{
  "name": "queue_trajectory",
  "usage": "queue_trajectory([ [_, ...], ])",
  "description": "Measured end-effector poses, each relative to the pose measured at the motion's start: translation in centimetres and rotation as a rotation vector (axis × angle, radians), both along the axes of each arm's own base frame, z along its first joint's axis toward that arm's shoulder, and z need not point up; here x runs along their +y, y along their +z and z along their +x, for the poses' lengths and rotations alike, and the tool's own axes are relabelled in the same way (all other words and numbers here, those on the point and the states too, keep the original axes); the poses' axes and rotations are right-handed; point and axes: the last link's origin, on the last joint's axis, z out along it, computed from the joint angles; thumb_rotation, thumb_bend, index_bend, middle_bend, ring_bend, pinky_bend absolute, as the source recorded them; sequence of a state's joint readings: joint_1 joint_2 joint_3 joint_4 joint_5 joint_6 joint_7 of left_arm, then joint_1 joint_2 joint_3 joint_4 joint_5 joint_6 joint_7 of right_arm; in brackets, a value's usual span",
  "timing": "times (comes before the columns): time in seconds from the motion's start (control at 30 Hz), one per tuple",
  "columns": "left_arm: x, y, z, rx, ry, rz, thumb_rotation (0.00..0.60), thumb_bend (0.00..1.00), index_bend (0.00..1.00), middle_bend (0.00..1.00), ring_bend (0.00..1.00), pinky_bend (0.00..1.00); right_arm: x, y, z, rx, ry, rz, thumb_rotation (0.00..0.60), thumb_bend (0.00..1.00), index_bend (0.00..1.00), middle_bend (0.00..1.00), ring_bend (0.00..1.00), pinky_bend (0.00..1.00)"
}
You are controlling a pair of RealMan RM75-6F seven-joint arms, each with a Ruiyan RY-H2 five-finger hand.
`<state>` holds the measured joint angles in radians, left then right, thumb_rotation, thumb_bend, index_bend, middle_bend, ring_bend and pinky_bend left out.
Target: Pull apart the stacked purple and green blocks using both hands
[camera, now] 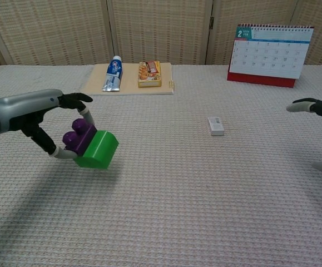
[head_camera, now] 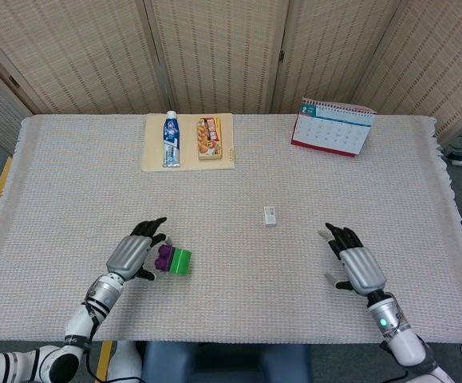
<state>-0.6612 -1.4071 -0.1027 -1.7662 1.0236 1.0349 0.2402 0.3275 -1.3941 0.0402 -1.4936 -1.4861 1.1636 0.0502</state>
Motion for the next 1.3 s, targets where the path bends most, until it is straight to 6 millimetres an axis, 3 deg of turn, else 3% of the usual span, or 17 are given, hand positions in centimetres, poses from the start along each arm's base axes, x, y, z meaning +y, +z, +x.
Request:
queue_trajectory([
  [0.3,1.1,1.1,1.1,-0.068,0.075,-0.012,0.6,0.36,0.62,0.06,0.0,0.07,-2.0,-5.0,2.9,-0.504,-0.027,0.165,0.6,0.35,0.0,0.0,0.0,0.0],
  [0.5,1.6,1.9,2.8,-0.088,0.08,-0.006,0.6,0.37,0.62,0.06,0.0,0.07,-3.2,-8.0,7.5,-0.785,0.003,0.283,0.6,0.35,0.0,0.0,0.0,0.0],
  [0.63,2.1,2.6,4.1,-0.093,0.089,0.028,0.6,0.37,0.62,0.06,0.0,0.07,-4.7,-8.7,10.3,-0.851,0.038,0.3,0.6,0.35,0.0,0.0,0.0,0.0],
  [0.73,2.5,3.1,5.1,-0.098,0.096,0.045,0.6,0.37,0.62,0.06,0.0,0.07,-5.6,-9.7,11.2,-0.868,0.036,0.28,0.6,0.35,0.0,0.0,0.0,0.0],
  [0.97,3.1,4.1,7.0,-0.099,0.108,0.063,0.6,0.37,0.62,0.06,0.0,0.07,-6.8,-12.0,12.7,-0.953,0.005,0.304,0.6,0.35,0.0,0.0,0.0,0.0],
  [1.3,3.4,4.9,7.3,-0.143,0.174,0.064,0.6,0.37,0.62,0.08,0.0,0.07,-7.2,-14.6,14.4,-1.058,-0.018,0.335,0.6,0.35,0.0,0.0,0.0,0.0],
])
